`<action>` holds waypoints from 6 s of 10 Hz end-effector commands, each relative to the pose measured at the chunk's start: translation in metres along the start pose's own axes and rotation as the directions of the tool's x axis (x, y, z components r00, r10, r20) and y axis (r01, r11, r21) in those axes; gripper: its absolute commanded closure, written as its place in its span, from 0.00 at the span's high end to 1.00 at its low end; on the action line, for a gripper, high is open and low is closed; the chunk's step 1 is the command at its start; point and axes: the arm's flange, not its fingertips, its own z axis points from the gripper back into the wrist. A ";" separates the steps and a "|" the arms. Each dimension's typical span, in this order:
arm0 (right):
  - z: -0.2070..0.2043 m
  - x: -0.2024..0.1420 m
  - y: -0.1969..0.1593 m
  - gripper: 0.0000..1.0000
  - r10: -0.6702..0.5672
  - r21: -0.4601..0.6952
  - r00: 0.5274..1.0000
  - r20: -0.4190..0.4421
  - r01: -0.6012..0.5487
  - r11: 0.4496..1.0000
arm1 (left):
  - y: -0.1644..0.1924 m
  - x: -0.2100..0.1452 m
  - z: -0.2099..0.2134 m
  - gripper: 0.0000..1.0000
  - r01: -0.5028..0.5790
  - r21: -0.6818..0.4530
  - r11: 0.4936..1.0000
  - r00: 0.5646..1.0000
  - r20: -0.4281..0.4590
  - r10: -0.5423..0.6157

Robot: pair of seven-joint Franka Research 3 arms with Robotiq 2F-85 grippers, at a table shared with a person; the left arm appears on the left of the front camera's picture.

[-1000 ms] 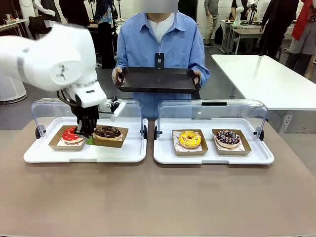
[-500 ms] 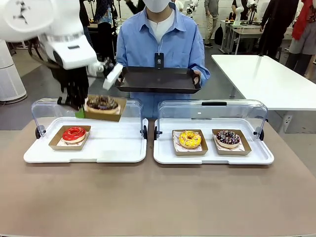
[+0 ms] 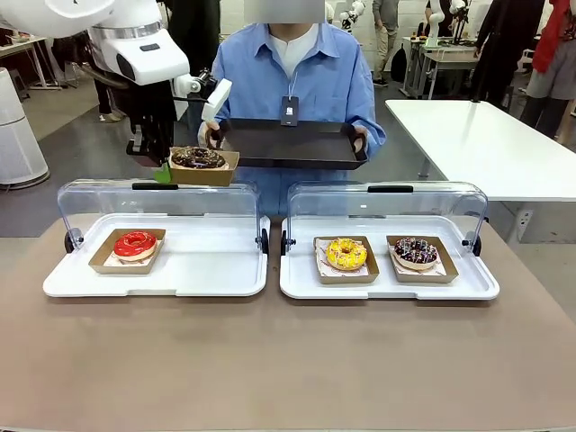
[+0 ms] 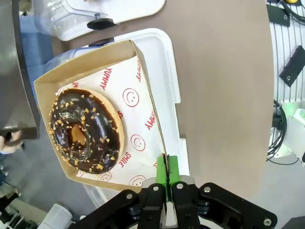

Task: Provide the desired donut to the person.
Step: Pick up and lift the Paper togo box containing the Donut pointed at by the person, then place the picked Paper togo box onto the Handle tray extended by the person.

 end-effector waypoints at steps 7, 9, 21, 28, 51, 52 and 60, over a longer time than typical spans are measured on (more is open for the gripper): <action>0.001 0.001 0.000 1.00 0.010 0.004 1.000 0.017 -0.010 1.000 | -0.012 -0.001 0.013 0.00 0.001 0.019 1.000 1.000 -0.001 -0.001; 0.001 0.001 0.000 1.00 0.010 0.004 1.000 0.017 -0.010 1.000 | -0.012 -0.001 0.013 0.00 0.001 0.019 1.000 1.000 -0.001 -0.001; 0.001 0.001 0.000 1.00 0.010 0.004 1.000 0.017 -0.010 1.000 | 0.093 0.023 0.017 0.01 -0.007 0.071 0.997 1.000 -0.007 0.008; 0.001 0.001 0.000 1.00 0.010 0.004 1.000 0.017 -0.010 1.000 | 0.160 0.010 -0.042 0.01 -0.064 0.030 0.998 0.998 0.015 0.063; 0.001 0.001 0.000 1.00 0.010 0.004 1.000 0.017 -0.010 1.000 | 0.010 -0.070 -0.014 1.00 0.028 -0.060 0.998 0.993 0.120 -0.020; 0.001 0.001 0.000 1.00 0.010 0.004 1.000 0.017 -0.010 1.000 | -0.003 -0.077 -0.018 1.00 0.025 -0.052 0.998 0.993 0.116 -0.018; 0.001 0.001 0.000 1.00 0.010 0.004 1.000 0.017 -0.010 1.000 | -0.008 -0.085 -0.017 1.00 -0.005 -0.057 0.998 0.995 0.095 0.010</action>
